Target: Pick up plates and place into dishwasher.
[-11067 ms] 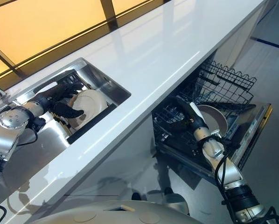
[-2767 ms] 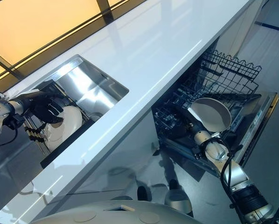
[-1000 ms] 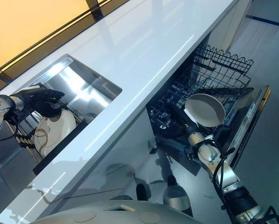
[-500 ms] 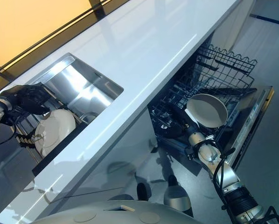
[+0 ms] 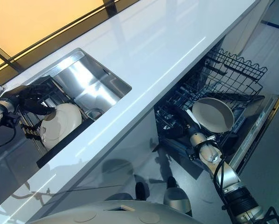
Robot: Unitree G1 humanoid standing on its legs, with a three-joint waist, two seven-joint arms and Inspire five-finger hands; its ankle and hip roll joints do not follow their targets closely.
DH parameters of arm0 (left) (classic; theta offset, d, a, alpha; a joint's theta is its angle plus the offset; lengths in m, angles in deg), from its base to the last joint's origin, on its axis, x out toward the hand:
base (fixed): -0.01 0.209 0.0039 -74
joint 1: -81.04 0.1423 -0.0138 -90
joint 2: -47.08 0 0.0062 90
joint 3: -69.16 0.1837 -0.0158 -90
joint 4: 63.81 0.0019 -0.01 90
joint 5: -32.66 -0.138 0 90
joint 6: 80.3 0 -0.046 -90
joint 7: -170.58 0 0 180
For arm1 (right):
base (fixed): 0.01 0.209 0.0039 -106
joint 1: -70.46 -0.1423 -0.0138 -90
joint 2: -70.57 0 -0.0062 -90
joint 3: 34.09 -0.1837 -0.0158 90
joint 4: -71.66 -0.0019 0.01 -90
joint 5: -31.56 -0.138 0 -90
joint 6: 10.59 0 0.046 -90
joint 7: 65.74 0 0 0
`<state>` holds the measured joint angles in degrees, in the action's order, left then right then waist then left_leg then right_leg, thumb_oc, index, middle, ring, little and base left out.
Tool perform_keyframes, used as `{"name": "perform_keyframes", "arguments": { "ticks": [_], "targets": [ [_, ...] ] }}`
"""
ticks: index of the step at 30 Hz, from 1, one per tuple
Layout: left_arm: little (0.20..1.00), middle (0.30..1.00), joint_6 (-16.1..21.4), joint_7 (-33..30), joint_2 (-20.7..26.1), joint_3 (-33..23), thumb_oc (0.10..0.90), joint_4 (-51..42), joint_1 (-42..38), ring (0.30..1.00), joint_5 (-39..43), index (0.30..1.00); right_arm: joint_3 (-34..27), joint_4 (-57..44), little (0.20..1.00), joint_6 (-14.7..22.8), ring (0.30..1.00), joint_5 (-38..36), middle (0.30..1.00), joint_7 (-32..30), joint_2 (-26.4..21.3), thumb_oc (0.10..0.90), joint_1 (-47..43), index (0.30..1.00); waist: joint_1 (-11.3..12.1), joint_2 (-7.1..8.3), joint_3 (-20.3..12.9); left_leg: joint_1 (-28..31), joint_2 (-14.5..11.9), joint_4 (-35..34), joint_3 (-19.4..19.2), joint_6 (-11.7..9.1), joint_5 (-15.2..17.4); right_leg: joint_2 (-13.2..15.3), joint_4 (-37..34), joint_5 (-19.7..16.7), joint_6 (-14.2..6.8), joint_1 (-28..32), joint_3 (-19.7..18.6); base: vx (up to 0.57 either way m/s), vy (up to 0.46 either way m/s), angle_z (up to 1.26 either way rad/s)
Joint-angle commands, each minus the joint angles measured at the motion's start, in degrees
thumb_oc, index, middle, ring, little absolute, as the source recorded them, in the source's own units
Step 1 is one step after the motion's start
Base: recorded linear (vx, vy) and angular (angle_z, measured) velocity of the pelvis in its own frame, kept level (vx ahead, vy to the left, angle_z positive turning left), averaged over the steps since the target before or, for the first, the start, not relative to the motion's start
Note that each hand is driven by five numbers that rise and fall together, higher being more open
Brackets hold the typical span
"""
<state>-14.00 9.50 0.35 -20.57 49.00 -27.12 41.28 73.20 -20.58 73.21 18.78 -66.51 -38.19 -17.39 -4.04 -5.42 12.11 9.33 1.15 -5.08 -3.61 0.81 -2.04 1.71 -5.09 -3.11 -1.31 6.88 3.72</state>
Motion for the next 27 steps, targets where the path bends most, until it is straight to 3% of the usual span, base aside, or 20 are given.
{"name": "perform_keyframes", "arguments": {
  "ticks": [1, 6, 14, 22, 27],
  "targets": [
    [0.9, 0.9, 1.62, -1.02, 6.22, -2.86, 0.8, -2.11, -3.51, 0.9, -1.2, 0.9, -1.65, -5.21, 0.9, 5.52, 0.9, 0.13, 0.9, -0.27, 0.24, 0.8, -3.13, 0.9, 0.01, 0.9, -4.49, -2.36, 4.4, 2.4, -0.78, 0.36, 2.96, 0.12, 5.36, 4.13, -4.93, -1.7, 1.07, 0.0, 0.0, 0.0],
    [0.9, 0.9, 1.36, -0.29, 6.31, -1.08, 0.8, 0.62, -4.74, 0.9, -4.77, 0.9, -1.51, -5.37, 0.9, 4.9, 0.9, -0.41, 0.9, -0.37, 0.08, 0.8, -2.57, 0.9, -0.67, 0.7, -4.38, -2.31, 4.44, 2.16, -1.13, 0.39, 2.93, 0.12, 5.57, 4.12, -5.09, -1.99, 0.84, 0.04, 0.014, 0.01],
    [0.9, 0.9, 0.55, 4.78, 5.69, 2.63, 0.8, 4.05, -6.72, 0.9, -2.06, 0.9, -1.67, -5.74, 0.9, 5.01, 0.9, -0.39, 0.9, -0.21, -0.81, 0.8, -1.39, 0.9, -2.17, 0.27, -3.34, -2.6, 4.42, 2.14, -2.17, 0.56, 2.88, 0.07, 6.15, 3.96, -5.41, -2.97, -0.14, 0.01, 0.002, 0.0],
    [0.9, 0.9, 0.32, 9.64, 3.24, 5.17, 0.8, 0.78, -4.73, 0.9, 0.23, 0.9, -2.34, -5.39, 0.9, 5.65, 0.9, -0.42, 0.9, 0.64, -1.71, 0.8, -0.31, 0.9, -3.4, -0.31, -2.01, -3.09, 4.43, 2.35, -3.19, 0.64, 2.79, 0.12, 6.97, 3.96, -5.62, -3.88, -1.03, 0.04, 0.027, -0.03],
    [0.9, 0.9, -0.83, 11.33, 2.12, 9.81, 0.8, -2.11, -6.56, 0.9, -1.88, 0.9, -2.74, -5.28, 0.9, 5.44, 0.9, -0.53, 0.9, 2.02, -3.36, 0.8, -0.22, 0.9, -4.84, -0.87, -0.94, -3.46, 4.55, 2.18, -3.9, 0.72, 2.58, 0.13, 7.81, 4.05, -5.74, -4.84, -1.91, 0.04, 0.068, -0.05]
  ]
}}
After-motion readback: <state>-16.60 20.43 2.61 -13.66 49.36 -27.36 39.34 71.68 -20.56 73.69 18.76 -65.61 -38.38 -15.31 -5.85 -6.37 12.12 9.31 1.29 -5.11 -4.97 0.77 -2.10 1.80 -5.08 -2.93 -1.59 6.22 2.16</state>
